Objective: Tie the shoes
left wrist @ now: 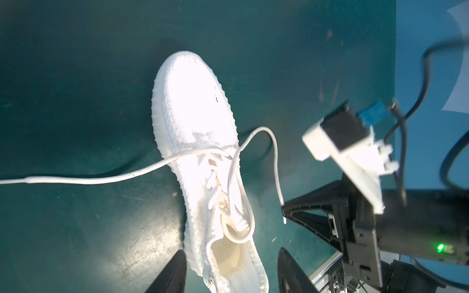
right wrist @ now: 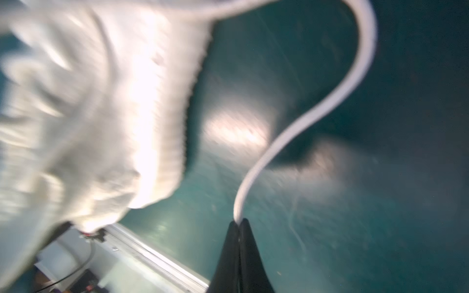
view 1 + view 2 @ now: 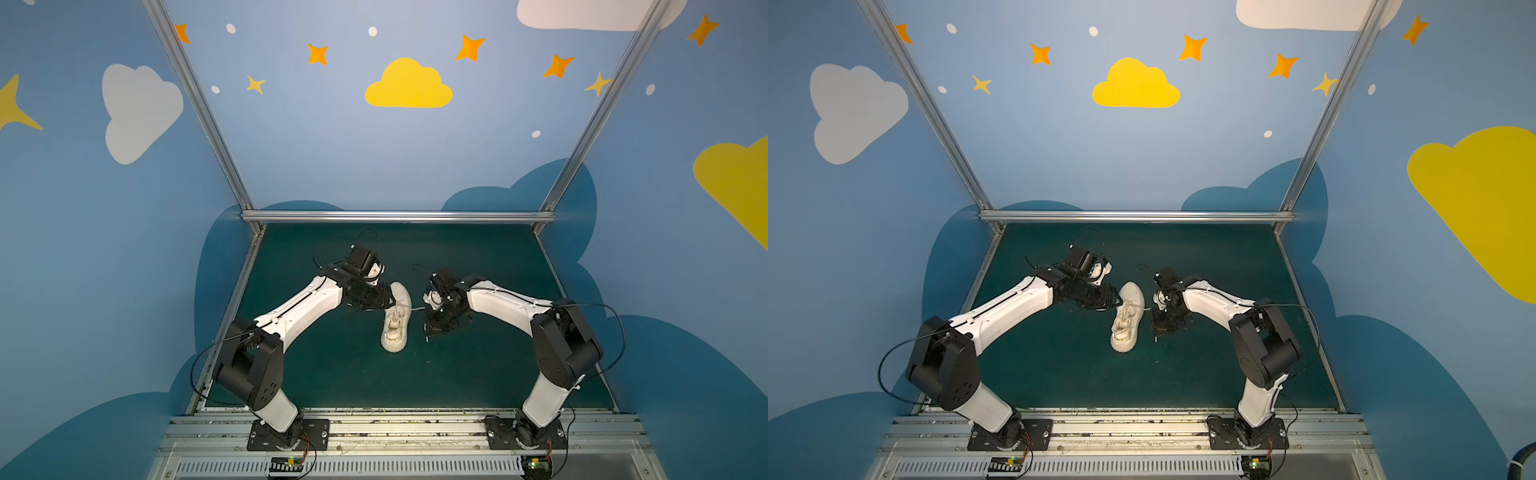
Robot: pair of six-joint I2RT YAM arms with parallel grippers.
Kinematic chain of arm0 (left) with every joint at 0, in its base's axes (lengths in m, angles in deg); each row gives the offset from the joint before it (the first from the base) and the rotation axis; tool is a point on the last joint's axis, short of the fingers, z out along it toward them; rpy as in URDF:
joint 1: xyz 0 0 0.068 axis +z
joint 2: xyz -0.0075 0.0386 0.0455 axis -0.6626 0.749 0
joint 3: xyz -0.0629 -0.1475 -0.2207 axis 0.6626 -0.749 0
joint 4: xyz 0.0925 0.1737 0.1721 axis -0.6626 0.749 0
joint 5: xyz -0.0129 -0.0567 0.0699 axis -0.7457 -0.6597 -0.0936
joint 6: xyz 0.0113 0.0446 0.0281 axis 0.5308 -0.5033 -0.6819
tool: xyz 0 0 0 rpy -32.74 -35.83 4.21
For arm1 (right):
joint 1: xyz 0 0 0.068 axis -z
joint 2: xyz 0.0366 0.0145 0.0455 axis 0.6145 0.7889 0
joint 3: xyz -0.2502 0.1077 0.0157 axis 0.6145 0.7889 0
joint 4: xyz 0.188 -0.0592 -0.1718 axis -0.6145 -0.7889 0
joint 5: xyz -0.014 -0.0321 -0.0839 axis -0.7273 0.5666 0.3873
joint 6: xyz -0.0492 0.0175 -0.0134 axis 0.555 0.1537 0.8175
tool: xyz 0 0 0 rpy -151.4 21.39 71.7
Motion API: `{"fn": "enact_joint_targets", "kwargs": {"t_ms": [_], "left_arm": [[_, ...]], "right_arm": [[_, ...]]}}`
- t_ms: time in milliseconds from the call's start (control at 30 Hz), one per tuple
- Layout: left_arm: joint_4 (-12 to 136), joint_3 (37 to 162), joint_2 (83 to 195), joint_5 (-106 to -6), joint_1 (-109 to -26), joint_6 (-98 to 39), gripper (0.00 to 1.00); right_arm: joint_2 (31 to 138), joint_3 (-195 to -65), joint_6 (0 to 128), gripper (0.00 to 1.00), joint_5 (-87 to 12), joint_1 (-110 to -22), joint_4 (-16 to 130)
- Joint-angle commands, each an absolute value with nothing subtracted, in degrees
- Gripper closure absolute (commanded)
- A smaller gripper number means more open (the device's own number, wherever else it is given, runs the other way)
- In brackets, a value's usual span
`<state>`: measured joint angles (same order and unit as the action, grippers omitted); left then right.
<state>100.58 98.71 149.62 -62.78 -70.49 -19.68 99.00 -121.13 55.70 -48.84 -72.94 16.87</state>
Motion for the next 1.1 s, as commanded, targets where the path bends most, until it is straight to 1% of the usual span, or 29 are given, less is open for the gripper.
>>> {"fn": "enact_joint_targets", "kwargs": {"t_ms": [0, 167, 300, 600, 867, 1067], "left_arm": [[102.15, 100.79, 150.42, -62.96, -70.76, -20.59, 0.44], [103.84, 102.05, 151.36, -63.46, -71.11, -21.82, 0.48], [103.23, 102.59, 152.03, -65.92, -71.32, -21.74, 0.55], [101.97, 103.20, 155.34, -67.43, -72.61, -21.29, 0.55], [100.75, 102.64, 155.97, -67.65, -72.61, -20.90, 0.56], [100.23, 101.24, 155.48, -67.66, -72.61, -20.72, 0.56]], "right_arm": [[102.61, -123.67, 55.02, 1.00, -55.81, -71.90, 20.43], [106.49, -126.47, 54.87, 1.00, -60.15, -71.13, 22.56], [107.47, -126.56, 53.37, 1.00, -62.77, -70.26, 25.36], [109.22, -126.62, 51.29, 1.00, -65.97, -69.75, 29.65], [111.01, -126.01, 48.70, 1.00, -69.04, -69.38, 34.06], [110.35, -124.99, 46.50, 1.00, -71.40, -69.21, 38.22]]}}
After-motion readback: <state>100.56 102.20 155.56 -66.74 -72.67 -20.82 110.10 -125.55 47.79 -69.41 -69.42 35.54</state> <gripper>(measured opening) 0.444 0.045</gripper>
